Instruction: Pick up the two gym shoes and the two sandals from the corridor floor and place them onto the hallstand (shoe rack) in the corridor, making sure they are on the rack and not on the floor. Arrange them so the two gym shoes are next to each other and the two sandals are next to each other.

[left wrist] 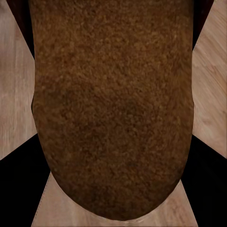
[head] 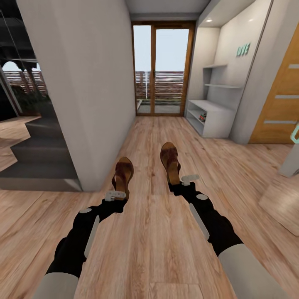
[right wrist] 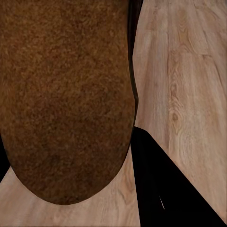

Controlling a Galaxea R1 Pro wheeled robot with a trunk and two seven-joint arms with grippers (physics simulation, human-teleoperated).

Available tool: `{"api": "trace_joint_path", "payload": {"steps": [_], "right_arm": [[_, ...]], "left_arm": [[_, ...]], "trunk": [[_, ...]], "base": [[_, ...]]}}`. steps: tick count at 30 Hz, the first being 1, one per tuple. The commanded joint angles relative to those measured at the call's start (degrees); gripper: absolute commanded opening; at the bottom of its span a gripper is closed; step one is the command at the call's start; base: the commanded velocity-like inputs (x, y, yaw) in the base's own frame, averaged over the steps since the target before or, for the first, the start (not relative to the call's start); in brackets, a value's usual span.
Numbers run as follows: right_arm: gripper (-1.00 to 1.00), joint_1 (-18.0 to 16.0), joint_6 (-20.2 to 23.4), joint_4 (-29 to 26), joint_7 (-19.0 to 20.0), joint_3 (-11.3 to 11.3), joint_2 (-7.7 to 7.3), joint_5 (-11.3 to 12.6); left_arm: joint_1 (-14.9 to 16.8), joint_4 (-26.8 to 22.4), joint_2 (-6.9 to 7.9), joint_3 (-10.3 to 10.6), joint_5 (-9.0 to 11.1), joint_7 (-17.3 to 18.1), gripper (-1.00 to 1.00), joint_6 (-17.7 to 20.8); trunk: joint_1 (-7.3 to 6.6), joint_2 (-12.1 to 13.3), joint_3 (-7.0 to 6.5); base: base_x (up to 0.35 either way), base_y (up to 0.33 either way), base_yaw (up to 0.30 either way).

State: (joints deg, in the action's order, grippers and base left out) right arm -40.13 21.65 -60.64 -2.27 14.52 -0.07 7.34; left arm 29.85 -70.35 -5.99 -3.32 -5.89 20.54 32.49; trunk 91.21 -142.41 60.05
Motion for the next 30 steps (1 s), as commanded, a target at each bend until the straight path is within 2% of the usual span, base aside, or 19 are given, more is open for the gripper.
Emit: {"api": "trace_joint_path", "payload": {"steps": [1,30], "right_arm": [[-1.00,0.0,0.3,-0.1,-0.4,0.1,-0.02,0.7],[-1.00,0.0,0.3,0.0,-0.4,0.1,-0.02,0.7]], "left_arm": [[0.0,-0.1,-0.08,-0.2,-0.5,0.6,-1.00,0.2],[0.0,-0.1,-0.08,-0.2,-0.5,0.6,-1.00,0.2]], "trunk": [[0.02,0.0,0.06],[0.02,0.0,0.06]], "base": [[0.344,0.000,0.000],[0.344,0.000,0.000]]}}
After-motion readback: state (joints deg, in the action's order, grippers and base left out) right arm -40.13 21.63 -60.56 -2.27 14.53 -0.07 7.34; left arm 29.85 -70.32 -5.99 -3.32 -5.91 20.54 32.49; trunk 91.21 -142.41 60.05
